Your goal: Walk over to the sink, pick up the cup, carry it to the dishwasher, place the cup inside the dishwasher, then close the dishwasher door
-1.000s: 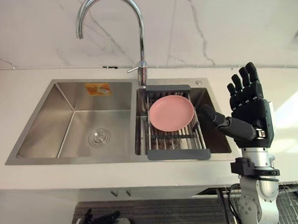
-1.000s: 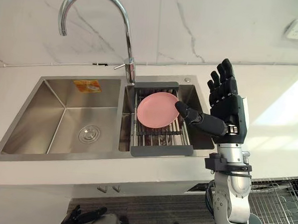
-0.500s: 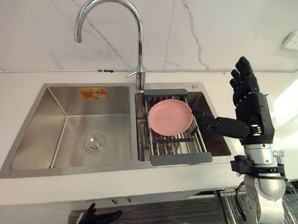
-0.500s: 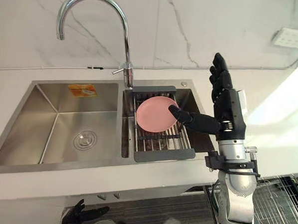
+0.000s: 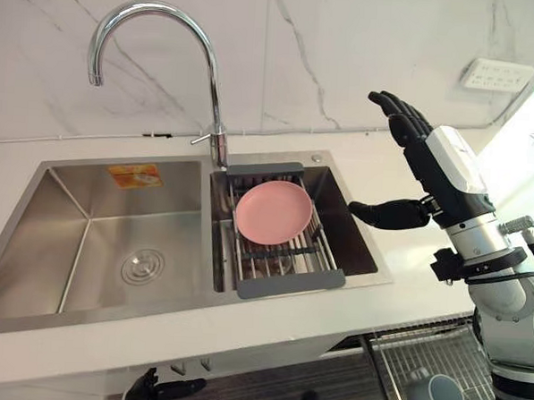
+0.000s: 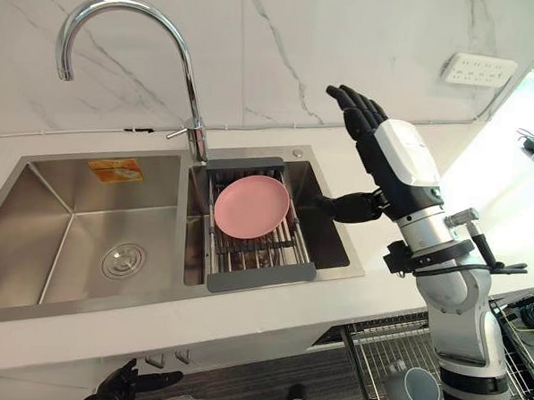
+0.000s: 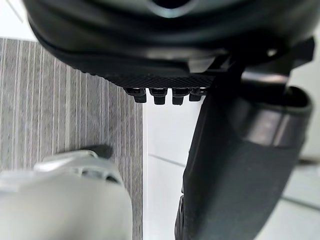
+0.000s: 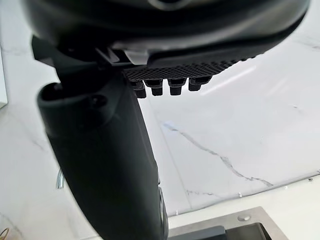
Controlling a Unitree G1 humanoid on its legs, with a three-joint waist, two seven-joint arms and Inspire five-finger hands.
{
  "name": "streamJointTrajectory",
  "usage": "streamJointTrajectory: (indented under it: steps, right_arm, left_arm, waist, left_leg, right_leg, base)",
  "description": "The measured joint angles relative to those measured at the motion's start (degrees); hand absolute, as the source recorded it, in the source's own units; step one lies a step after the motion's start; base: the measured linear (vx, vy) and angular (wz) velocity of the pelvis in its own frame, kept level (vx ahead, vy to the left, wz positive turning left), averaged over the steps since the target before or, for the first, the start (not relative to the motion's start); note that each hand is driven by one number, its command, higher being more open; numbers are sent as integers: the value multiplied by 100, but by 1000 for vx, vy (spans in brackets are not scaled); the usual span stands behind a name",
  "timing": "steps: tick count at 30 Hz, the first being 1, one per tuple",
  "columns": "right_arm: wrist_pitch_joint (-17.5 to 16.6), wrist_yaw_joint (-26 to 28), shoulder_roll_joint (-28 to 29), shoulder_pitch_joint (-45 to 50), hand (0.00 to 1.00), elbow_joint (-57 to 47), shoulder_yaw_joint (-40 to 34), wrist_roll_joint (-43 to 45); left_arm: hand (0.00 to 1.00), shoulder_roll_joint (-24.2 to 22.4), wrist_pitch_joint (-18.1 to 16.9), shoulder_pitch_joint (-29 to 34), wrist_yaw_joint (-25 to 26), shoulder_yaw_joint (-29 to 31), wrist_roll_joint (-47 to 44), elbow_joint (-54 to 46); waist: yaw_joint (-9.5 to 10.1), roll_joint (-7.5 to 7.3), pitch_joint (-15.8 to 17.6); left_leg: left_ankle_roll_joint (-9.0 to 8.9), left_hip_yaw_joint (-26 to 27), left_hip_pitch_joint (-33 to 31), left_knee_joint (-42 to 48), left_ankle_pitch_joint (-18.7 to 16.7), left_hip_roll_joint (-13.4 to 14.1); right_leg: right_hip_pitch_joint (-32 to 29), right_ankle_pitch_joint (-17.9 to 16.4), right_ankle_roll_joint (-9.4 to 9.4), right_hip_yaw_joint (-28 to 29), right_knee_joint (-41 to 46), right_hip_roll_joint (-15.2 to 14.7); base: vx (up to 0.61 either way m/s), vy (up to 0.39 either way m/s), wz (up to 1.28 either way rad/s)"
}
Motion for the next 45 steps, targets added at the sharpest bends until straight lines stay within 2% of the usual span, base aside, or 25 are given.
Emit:
streamJointTrajectory:
  steps: [3,9,15,18,27,33,39,45]
  right_arm:
    - [-50,202,3,81,100,9,112,-313]
    - [-153,205,69,259,100,137,648,-955]
    - [-208,-216,357,268,100,507,1043,-1656]
    - [-108,-556,476,324,100,651,1231,-1960]
    - [207,-1133,667,474,100,1284,1864,-2672]
    - [230,-1587,713,447,100,1494,2063,-3341]
    - [349,-1629,716,107,100,1947,2401,-3857]
    - [734,-1743,787,-221,100,2553,2837,-4630]
  left_arm:
    - [100,-59,69,32,-17,-2,5,-136]
    - [100,-57,71,33,-14,-35,3,-156]
    - [100,-44,70,17,6,-279,-1,-163]
    - [100,-43,77,27,61,-387,-17,-161]
    - [100,-44,158,37,218,-682,-220,-80]
    - [100,-75,246,20,254,-703,-219,140]
    - [100,-7,272,-30,263,-807,-217,168]
    - [100,2,263,-113,341,-811,-199,368]
  waist:
    - [-2,3,-2]
    - [13,15,-2]
    - [48,63,-29]
    - [54,161,-88]
    - [95,226,-128]
    - [107,242,-150]
    - [138,231,-157]
    - [233,196,-179]
  left_leg:
    - [-5,-9,-44,-4,3,7]
    - [2,-70,-87,-74,8,-35]
    - [74,-173,-83,-234,102,-181]
    - [110,-202,-73,-302,151,-241]
    - [106,-305,-82,-445,318,-293]
    - [97,-334,-54,-523,390,-310]
    - [97,-411,-25,-598,458,-322]
    - [87,-478,55,-760,571,-347]
  right_leg:
    - [-28,7,-4,-24,-42,22]
    - [-60,8,-2,-110,-44,-3]
    - [-54,20,18,-218,-44,-122]
    - [-53,36,42,-231,-44,-173]
    - [-53,39,46,-286,-44,-210]
    - [-49,41,46,-316,-46,-210]
    - [0,44,44,-402,-48,-210]
    - [51,45,42,-471,-50,-214]
  base:
    - [18,-21,2]
    - [18,12,7]
    - [-35,30,11]
    - [-51,17,5]
    - [-72,-13,6]
    - [-53,-8,2]
    - [-32,-3,7]
    - [-50,-1,6]
